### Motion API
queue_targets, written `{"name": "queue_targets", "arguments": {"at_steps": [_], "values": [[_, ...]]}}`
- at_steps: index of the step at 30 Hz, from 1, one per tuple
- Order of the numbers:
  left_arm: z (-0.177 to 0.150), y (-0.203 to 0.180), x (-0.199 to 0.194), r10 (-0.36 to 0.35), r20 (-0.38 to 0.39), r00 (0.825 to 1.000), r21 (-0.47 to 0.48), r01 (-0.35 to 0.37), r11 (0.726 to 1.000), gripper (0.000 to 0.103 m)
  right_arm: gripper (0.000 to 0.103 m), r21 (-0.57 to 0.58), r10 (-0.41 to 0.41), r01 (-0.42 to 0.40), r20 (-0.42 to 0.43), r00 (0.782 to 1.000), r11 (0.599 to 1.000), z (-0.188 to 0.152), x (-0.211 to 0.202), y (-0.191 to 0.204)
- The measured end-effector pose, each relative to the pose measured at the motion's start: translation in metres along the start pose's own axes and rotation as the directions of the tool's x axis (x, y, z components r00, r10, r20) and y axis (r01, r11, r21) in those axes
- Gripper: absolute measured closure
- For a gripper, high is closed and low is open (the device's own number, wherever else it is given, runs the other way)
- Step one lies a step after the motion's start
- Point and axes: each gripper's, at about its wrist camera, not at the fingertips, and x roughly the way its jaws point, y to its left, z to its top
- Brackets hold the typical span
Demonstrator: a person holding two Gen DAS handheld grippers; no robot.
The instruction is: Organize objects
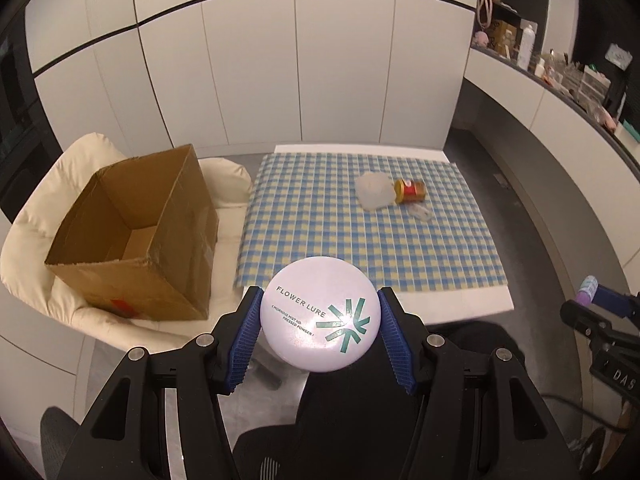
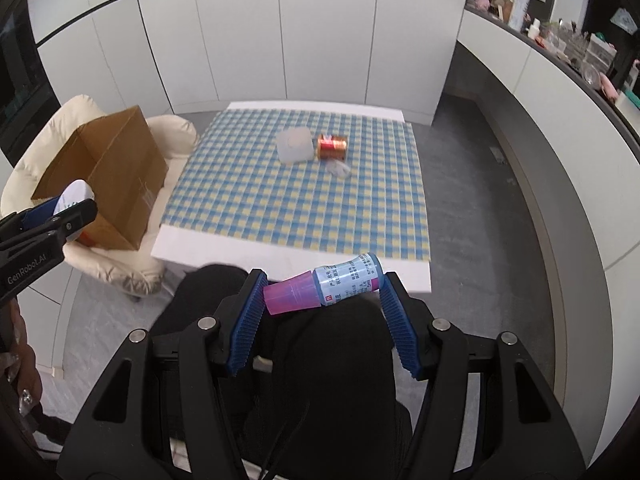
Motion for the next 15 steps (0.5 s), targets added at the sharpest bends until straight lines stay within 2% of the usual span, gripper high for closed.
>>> {"name": "queue_targets", "arguments": {"at_steps": [8,15], "values": [[-0.029,-0.006,-0.003,-0.005,-0.052,0.999,0.023,0.006,1.000,0.045,0.042,0.011,0.002,-0.001,-0.040,0.999,1.000,-0.024,-0.002,-0.006],[-0.032,-0.004,-0.008,-0.001,-0.044,0.999,0.008,0.001,1.000,0.045,0.042,0.010,0.010,-0.009,-0.038,0.999,1.000,-0.033,-0.008,-0.008]]}}
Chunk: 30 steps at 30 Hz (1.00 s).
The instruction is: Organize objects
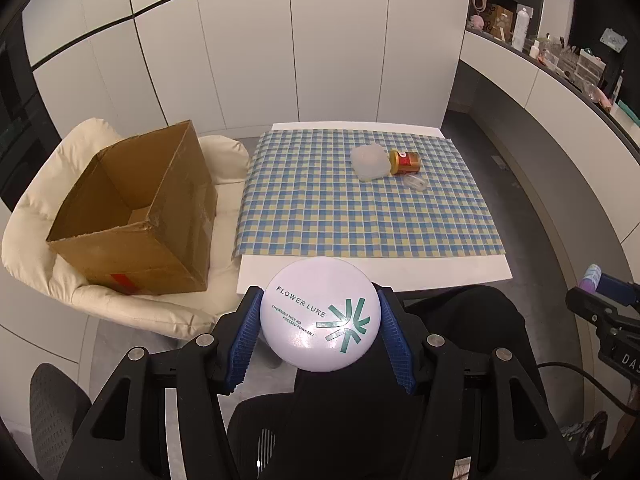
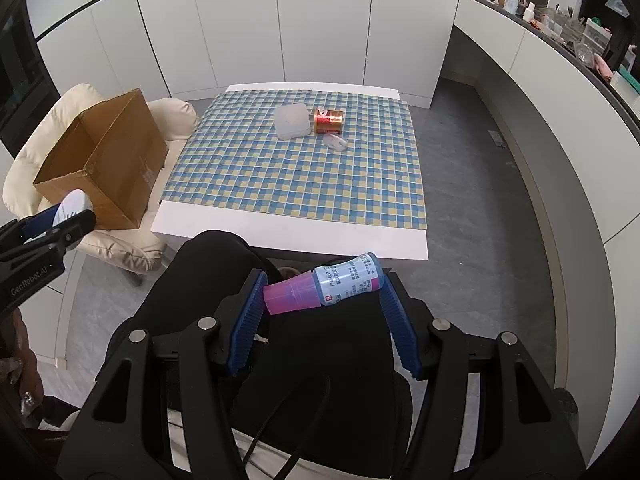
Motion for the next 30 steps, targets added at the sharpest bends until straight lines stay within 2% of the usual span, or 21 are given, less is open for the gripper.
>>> {"name": "queue_targets", "arguments": {"at_steps": [14,21,30], "values": [[0.001,0.009,-0.008,0.016,0.007,1.000,-0.018,-0.016,1.000,0.045,0.042,0.005,-0.009,0.009,0.004,1.000,1.000,-0.001,-0.001,-0.002],[0.000,0.020,-0.006,0.021,0.000,1.000,-0.044,-0.021,0.999,0.045,0.042,-0.018,0.001,-0.001,0.001,1.000,1.000,0.003,0.005,0.008],[-0.002,0.044,-0.014,0.062,0.020,0.998,-0.095,-0.060,0.994,0.045,0.042,-0.080,0.032,-0.031,0.013,0.999,0.996,0.010,0.007,0.033]]}}
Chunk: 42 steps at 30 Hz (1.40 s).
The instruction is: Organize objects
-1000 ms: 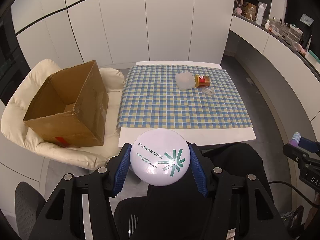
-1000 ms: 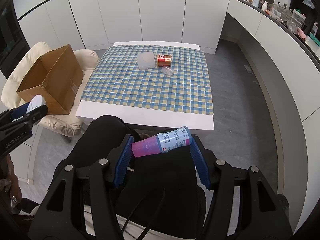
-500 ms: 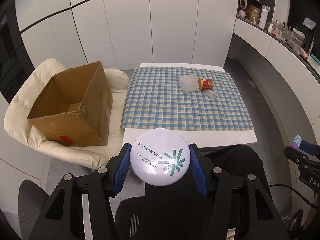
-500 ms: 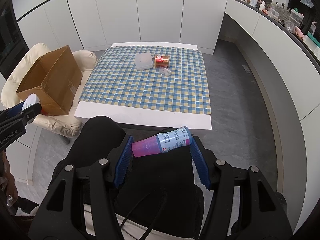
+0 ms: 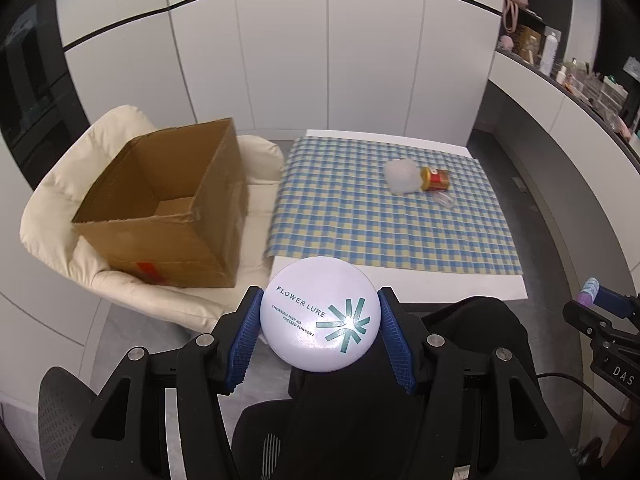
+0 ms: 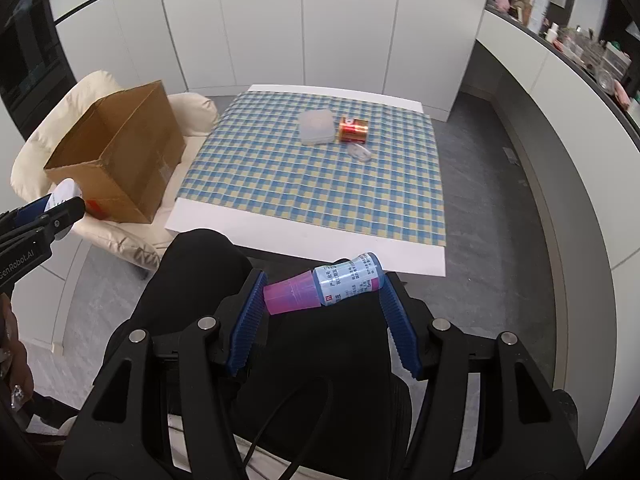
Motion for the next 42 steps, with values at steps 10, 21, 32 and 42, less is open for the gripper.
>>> {"name": "queue_targets", "arguments": {"at_steps": [10,21,32,42], "values": [[-0.011,0.035,0.002,0.056,-0.025,0.998,-0.067,-0.057,0.996,0.045,0.042,-0.076,0.062,-0.061,0.001,0.998,0.995,0.008,0.010,0.039],[-0.016,0.077,-0.005,0.147,-0.022,0.989,-0.144,-0.148,0.978,0.045,0.042,-0.188,0.160,-0.159,-0.014,0.987,0.969,0.018,0.022,0.098],[-0.025,0.119,0.009,0.200,-0.075,0.977,-0.234,-0.212,0.949,0.045,0.042,-0.336,0.245,-0.242,-0.033,0.969,0.910,0.041,0.037,0.175],[-0.031,0.184,0.020,0.250,-0.103,0.963,-0.397,-0.270,0.877,0.045,0.042,-0.454,0.278,-0.288,-0.089,0.956,0.843,0.054,0.057,0.242]]}}
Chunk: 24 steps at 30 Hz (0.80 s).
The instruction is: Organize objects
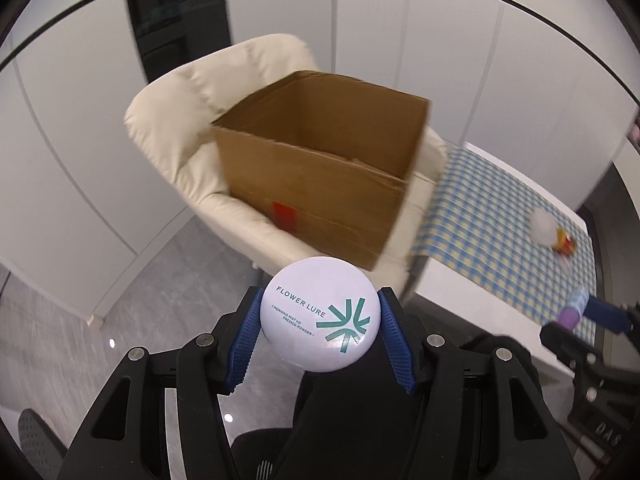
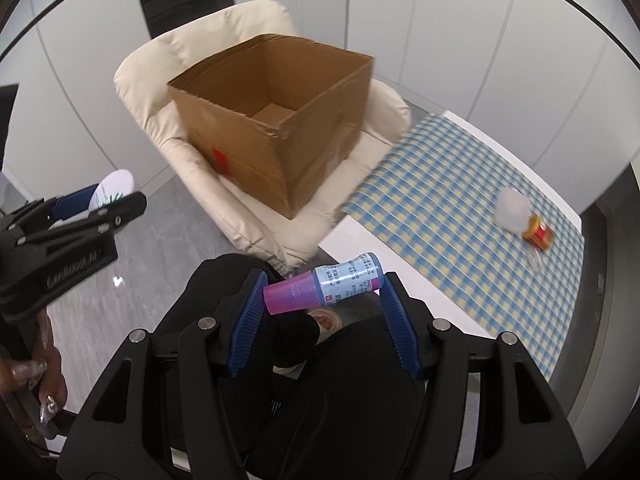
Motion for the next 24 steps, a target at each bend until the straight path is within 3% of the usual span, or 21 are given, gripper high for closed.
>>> {"name": "queue_targets", "arguments": {"at_steps": [5,15,24], "values": [[0.014,0.017,0.005,0.017,0.022,1.000,-0.056,-0.016,0.998,0.045,0.042,-0.009,0.028,-0.028,-0.020,0.999,1.000,0.014,0.019,0.012],[0.037,0.025,0.027,0.033,0.014,0.999,-0.088,-0.031,0.996,0.045,0.042,-0.021,0.007,-0.008,-0.032,0.999,1.000,0.036,0.042,0.016],[0.087,0.021,0.068,0.038,0.034,0.999,-0.111,-0.034,0.993,0.045,0.042,-0.002,-0.013,0.013,-0.001,1.000,1.000,0.083,0.068,0.004]]}}
